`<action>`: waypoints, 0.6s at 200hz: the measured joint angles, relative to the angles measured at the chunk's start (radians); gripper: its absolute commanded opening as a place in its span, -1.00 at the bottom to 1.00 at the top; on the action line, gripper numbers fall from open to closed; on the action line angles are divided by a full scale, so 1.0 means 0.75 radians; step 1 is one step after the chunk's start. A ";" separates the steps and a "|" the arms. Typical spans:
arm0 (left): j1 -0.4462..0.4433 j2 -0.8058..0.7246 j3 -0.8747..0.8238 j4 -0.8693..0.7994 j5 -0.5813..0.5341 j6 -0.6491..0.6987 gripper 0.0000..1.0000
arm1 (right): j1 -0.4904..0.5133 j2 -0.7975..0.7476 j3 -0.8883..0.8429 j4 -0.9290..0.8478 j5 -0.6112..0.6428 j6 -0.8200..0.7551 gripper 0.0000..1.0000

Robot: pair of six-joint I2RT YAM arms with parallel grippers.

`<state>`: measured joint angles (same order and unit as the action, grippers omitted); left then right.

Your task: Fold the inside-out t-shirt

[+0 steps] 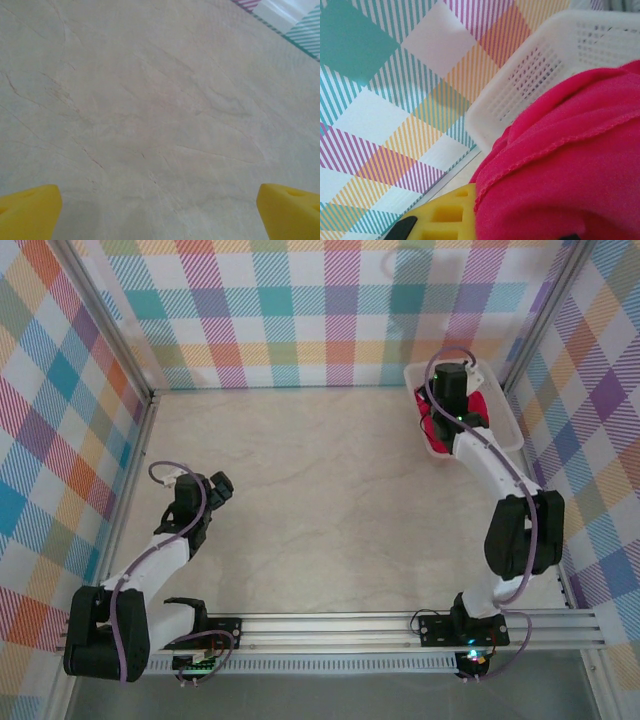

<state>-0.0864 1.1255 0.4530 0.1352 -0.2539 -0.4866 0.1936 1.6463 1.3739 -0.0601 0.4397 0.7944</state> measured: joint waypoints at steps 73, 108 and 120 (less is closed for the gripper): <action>0.000 0.032 0.001 0.004 0.039 -0.030 1.00 | 0.114 -0.127 -0.002 -0.066 0.156 -0.096 -1.00; 0.000 0.043 0.001 0.003 0.039 -0.031 1.00 | 0.129 -0.195 0.122 -0.101 0.050 -0.198 -1.00; 0.000 0.043 0.001 0.003 0.038 -0.034 1.00 | 0.135 -0.201 0.222 -0.136 0.004 -0.240 -1.00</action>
<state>-0.0864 1.1576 0.4534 0.1371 -0.2253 -0.5117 0.2951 1.4952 1.5402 -0.1623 0.4427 0.6144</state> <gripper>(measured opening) 0.998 0.081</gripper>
